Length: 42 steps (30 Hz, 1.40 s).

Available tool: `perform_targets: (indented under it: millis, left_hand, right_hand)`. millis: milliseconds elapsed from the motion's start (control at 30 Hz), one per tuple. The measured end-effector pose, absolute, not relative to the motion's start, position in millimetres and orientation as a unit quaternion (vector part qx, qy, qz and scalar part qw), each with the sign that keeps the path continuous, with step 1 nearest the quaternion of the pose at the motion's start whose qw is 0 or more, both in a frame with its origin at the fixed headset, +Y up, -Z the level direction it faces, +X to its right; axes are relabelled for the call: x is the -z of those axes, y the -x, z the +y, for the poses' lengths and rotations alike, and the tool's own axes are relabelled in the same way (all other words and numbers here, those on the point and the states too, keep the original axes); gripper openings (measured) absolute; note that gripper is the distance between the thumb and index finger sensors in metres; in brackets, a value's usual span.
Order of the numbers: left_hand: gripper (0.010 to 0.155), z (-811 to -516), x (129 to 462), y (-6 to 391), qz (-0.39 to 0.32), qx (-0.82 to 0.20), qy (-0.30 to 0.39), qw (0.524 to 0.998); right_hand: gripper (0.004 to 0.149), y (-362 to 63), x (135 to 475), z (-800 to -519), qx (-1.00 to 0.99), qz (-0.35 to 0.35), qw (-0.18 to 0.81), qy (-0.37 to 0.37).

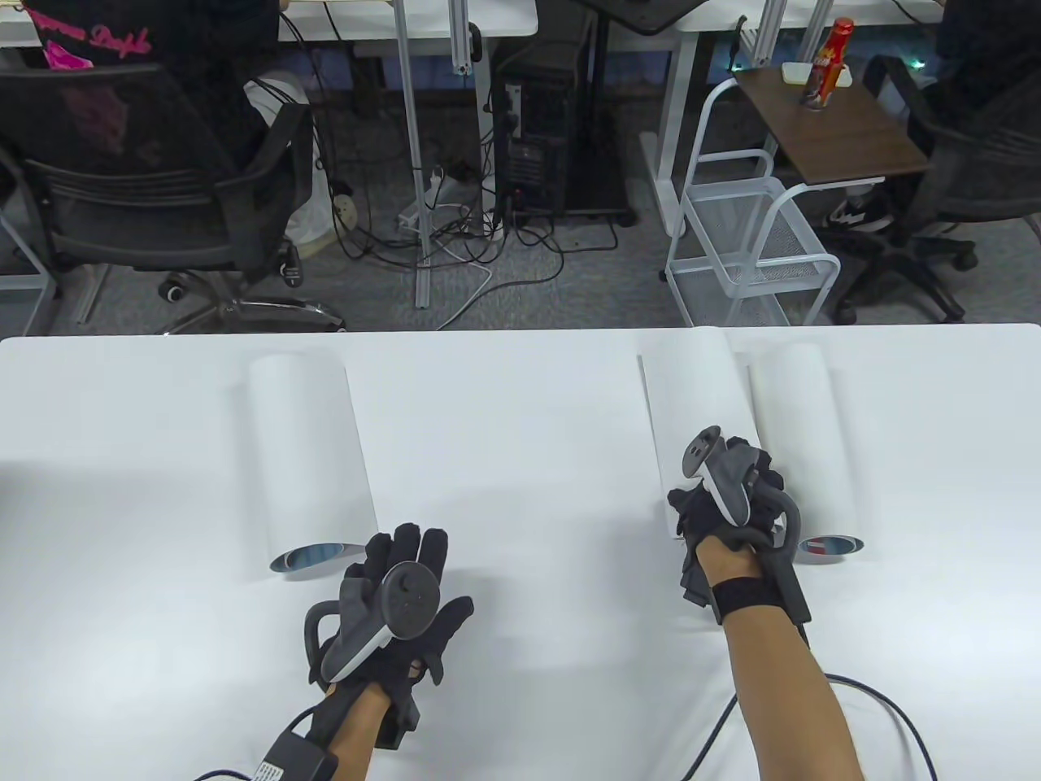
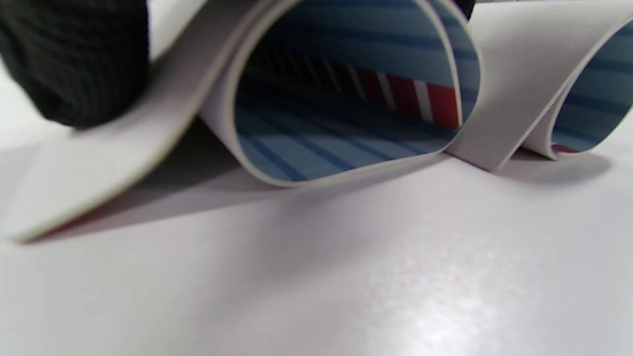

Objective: Unroll mouse pads and stack together

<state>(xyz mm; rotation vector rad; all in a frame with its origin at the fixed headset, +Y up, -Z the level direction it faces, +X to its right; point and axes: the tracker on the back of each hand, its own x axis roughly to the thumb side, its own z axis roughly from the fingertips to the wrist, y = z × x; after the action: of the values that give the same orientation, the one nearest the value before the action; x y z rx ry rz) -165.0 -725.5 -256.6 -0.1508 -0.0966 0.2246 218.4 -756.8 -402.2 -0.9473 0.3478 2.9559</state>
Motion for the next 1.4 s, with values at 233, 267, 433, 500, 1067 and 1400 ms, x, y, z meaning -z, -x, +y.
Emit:
perform_targets:
  millis: [233,267,433,500,1067,1400]
  left_hand:
    - [0.084,-726,257,164,-0.049,-0.112,0.079,0.989]
    - [0.084,-726,257,164,-0.049,-0.112,0.079,0.989]
    - [0.084,-727,257,164,-0.049,-0.11,0.084,0.989]
    - [0.084,-727,257,162,-0.05,-0.108,0.086,0.989]
    - [0.083,-739,255,147,-0.05,-0.087,0.116,0.988]
    - [0.082,-734,256,128,-0.054,-0.166,0.113,0.978]
  right_hand:
    - [0.09,-223,404,-748,-0.948,0.086,0.037,0.303]
    - [0.087,-223,404,-746,-0.95,0.079,0.034,0.301]
    - [0.075,-224,395,-731,-0.957,0.023,0.032,0.288]
    - [0.071,-227,389,-725,-0.957,0.006,0.047,0.288]
    - [0.065,-244,298,-683,-0.949,-0.05,0.237,0.202]
    - [0.065,-241,272,-696,-0.895,0.017,0.42,0.151]
